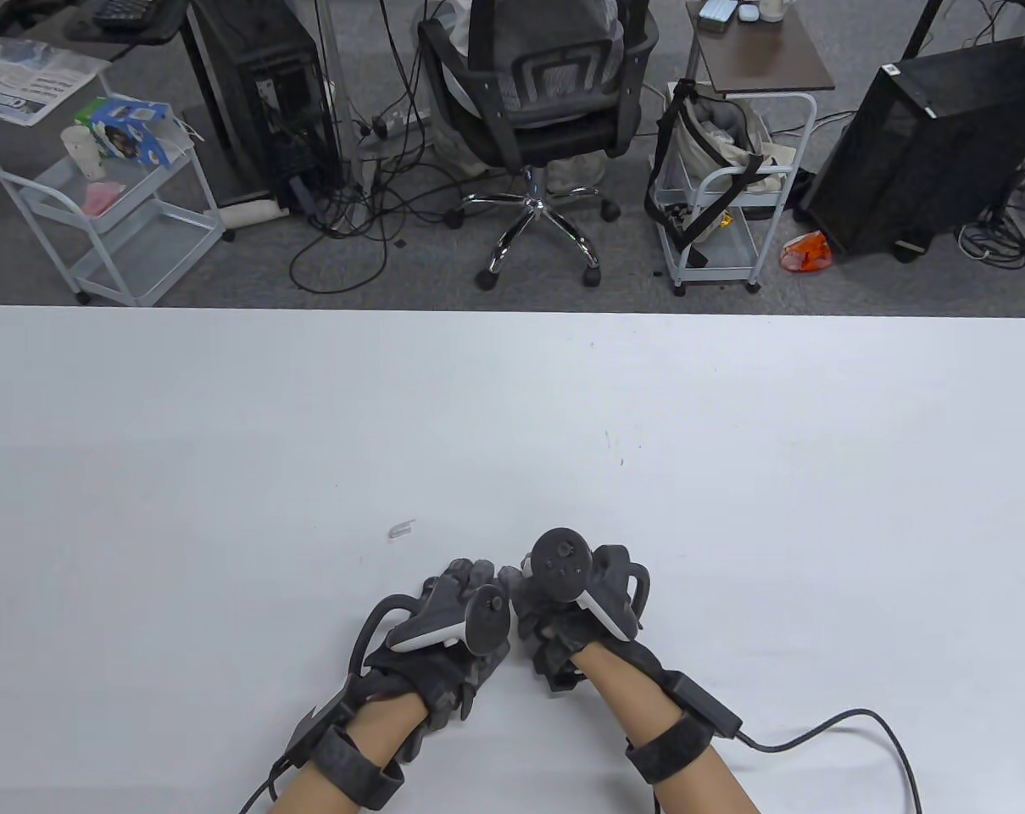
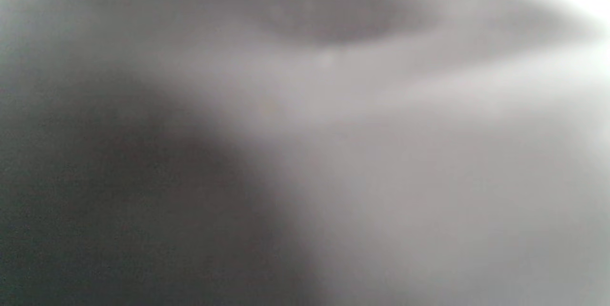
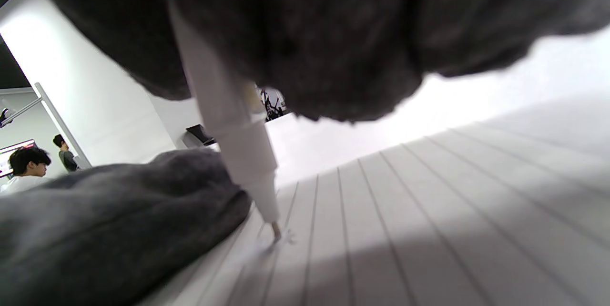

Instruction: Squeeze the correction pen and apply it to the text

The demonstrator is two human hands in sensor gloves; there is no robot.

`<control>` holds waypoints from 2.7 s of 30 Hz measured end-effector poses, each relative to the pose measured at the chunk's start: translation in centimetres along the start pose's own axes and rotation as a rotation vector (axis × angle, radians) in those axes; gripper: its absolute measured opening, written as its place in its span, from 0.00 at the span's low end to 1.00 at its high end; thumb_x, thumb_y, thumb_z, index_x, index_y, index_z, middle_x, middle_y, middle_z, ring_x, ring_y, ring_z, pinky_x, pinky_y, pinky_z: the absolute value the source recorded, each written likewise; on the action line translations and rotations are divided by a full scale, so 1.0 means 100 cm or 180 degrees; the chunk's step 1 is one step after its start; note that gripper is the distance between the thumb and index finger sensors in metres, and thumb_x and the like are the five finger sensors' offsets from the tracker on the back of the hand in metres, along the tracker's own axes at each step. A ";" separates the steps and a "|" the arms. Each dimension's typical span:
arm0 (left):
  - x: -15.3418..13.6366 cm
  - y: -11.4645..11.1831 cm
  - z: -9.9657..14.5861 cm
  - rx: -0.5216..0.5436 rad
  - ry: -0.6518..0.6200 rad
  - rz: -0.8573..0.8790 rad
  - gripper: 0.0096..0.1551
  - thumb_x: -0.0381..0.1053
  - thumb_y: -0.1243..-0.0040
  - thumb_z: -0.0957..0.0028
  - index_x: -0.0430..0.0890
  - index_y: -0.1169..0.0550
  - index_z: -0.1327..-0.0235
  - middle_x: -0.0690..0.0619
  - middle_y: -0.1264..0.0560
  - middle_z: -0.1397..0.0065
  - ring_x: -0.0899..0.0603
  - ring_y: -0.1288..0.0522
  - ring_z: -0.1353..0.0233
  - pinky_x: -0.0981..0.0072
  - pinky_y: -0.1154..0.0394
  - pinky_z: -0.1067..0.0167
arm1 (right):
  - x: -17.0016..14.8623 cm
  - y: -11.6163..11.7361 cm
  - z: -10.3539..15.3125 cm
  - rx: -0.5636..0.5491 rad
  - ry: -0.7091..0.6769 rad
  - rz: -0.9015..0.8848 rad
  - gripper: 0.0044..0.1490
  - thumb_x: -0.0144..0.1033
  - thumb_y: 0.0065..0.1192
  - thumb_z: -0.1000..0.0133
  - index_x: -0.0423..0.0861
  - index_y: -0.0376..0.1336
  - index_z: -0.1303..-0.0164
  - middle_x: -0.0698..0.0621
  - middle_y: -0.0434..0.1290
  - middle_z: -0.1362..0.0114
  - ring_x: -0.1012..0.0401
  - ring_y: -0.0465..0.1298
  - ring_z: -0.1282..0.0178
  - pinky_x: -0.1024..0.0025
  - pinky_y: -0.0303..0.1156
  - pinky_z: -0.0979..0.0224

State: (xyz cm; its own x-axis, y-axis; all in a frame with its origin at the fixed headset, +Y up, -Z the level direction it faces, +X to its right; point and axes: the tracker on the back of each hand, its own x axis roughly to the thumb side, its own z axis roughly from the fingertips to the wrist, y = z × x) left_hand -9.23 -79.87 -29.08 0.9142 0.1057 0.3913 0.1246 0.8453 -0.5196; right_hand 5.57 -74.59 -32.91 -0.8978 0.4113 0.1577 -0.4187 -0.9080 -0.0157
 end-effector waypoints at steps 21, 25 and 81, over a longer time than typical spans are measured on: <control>0.000 0.000 0.000 -0.0002 -0.0001 -0.0002 0.44 0.65 0.68 0.47 0.52 0.66 0.27 0.50 0.73 0.17 0.38 0.70 0.16 0.44 0.64 0.22 | -0.001 -0.001 0.000 -0.0018 0.0005 0.0052 0.21 0.52 0.71 0.54 0.43 0.76 0.83 0.46 0.84 0.77 0.51 0.80 0.78 0.53 0.79 0.54; 0.000 0.000 0.000 -0.0002 -0.0001 -0.0002 0.44 0.65 0.68 0.47 0.52 0.66 0.27 0.50 0.73 0.17 0.38 0.70 0.16 0.44 0.64 0.22 | -0.002 -0.001 0.001 -0.0105 0.0042 0.0054 0.21 0.53 0.71 0.54 0.44 0.76 0.82 0.47 0.84 0.76 0.51 0.80 0.77 0.53 0.79 0.53; 0.000 0.000 0.000 -0.0008 -0.0003 -0.0002 0.44 0.65 0.69 0.47 0.52 0.67 0.27 0.50 0.73 0.17 0.38 0.71 0.16 0.44 0.64 0.22 | 0.000 0.000 0.001 -0.0095 -0.0004 0.0058 0.21 0.53 0.71 0.54 0.44 0.77 0.82 0.47 0.85 0.76 0.51 0.80 0.78 0.53 0.79 0.54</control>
State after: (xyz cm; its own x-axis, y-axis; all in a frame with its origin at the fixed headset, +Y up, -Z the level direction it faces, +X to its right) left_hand -9.22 -79.90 -29.09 0.9138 0.1058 0.3922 0.1261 0.8440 -0.5214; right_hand 5.61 -74.63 -32.80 -0.9051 0.3946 0.1582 -0.4062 -0.9125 -0.0479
